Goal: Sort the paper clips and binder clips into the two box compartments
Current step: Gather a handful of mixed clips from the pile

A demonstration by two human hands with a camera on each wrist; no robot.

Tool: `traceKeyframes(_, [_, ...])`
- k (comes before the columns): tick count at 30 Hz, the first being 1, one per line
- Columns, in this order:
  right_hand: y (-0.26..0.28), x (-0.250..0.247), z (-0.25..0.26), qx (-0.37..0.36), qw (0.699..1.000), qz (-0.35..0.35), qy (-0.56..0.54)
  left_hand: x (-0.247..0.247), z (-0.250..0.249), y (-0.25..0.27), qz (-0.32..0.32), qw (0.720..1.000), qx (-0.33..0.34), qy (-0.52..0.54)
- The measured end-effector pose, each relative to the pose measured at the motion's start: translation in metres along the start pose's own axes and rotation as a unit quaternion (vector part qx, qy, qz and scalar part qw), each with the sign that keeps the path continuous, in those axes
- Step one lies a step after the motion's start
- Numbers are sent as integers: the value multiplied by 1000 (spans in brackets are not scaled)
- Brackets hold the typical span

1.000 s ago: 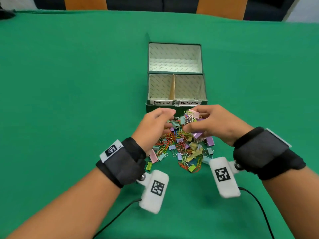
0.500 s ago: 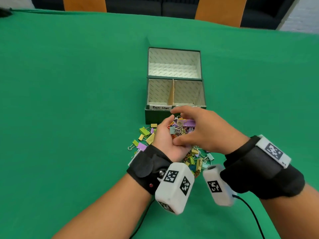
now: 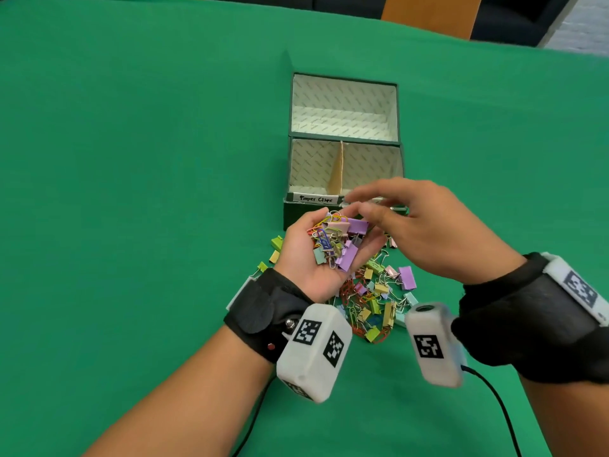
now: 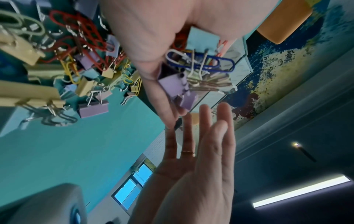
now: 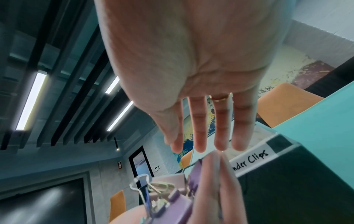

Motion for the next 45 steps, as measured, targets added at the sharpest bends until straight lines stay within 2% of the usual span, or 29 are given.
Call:
traceKeyframes(8, [3, 17, 18, -54, 997, 37, 46, -11, -10, -1, -50, 998, 14, -28])
traceKeyframes(11, [4, 25, 19, -54, 995, 45, 68, -11, -8, 1, -70, 997, 14, -28])
traceKeyframes(14, [5, 32, 16, -56, 995, 54, 58, -10, -7, 2, -69, 997, 13, -21])
traceKeyframes(19, [5, 22, 16, -51, 998, 28, 19, -8, -14, 1, -49, 999, 22, -10])
traceKeyframes(25, [7, 40, 9, -52, 984, 60, 161, -10, -13, 1, -41, 999, 26, -6])
traceKeyframes(30, [7, 33, 11, -64, 987, 56, 138, -10, -15, 0, -49, 998, 41, 3])
traceKeyframes(36, [6, 12, 10, -45, 996, 68, 36, -14, -19, -2, -68, 996, 50, 1])
traceKeyframes(38, [2, 4, 6, -39, 998, 42, 10, -11, -19, -1, -68, 996, 50, 12])
traceKeyframes(42, [-19, -27, -11, -7, 995, -85, -51, -9, -18, 1, -62, 996, 50, 50])
traceKeyframes(45, [-38, -39, -24, 23, 986, -161, -49, -9, -16, 3, -61, 996, 45, 46])
Point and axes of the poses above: each hand's wrist, its own y-axis away from the middle knuckle, its own x-axis out of the palm, z = x × y, the point moved 7 cm from there along -y, towards the middle knuckle, and after that the axes turned 7 degrees about x, right-handed, at the moved point
